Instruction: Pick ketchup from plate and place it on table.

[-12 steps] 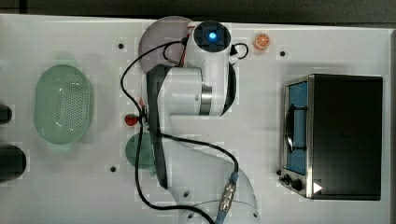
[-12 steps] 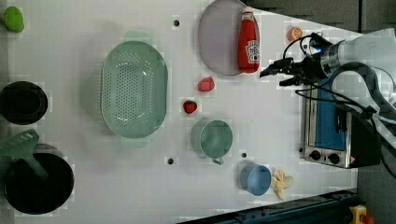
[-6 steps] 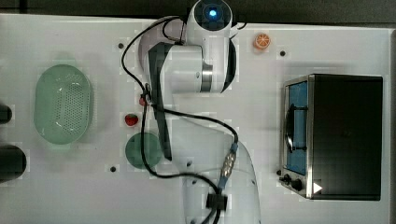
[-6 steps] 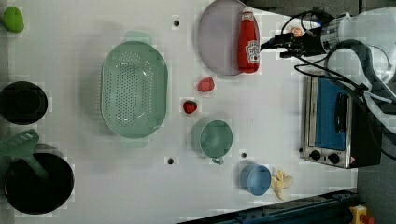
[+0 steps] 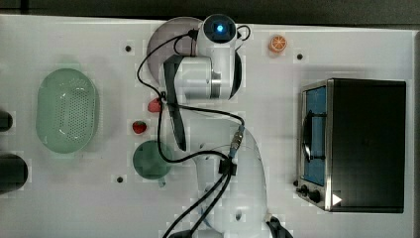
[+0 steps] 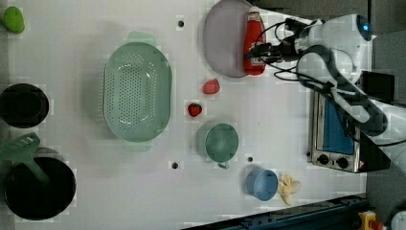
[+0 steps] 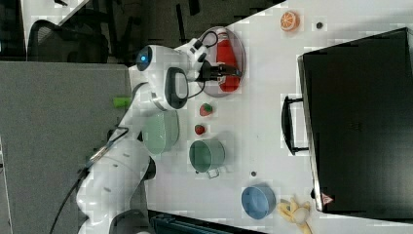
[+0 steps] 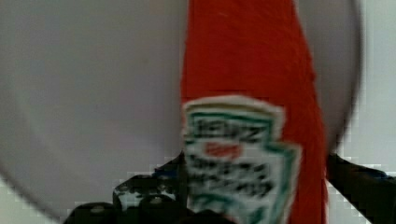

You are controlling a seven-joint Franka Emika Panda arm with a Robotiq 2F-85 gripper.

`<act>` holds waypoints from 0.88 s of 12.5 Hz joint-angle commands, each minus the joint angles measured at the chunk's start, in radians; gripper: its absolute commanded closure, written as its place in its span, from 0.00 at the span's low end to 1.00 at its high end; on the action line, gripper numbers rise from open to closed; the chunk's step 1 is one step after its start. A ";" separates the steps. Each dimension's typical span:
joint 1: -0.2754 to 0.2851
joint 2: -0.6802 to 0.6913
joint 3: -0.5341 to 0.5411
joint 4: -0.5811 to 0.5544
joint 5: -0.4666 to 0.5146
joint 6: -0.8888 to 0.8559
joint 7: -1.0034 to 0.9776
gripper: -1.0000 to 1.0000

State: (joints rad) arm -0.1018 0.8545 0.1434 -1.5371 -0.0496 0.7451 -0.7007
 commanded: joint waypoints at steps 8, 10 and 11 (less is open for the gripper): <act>0.031 0.032 -0.009 0.051 -0.022 0.113 -0.050 0.29; 0.033 0.030 -0.008 0.054 -0.021 0.112 -0.048 0.40; 0.033 0.024 -0.006 0.056 -0.021 0.112 -0.046 0.40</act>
State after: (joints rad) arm -0.0779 0.8896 0.1340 -1.5010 -0.0664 0.8467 -0.7061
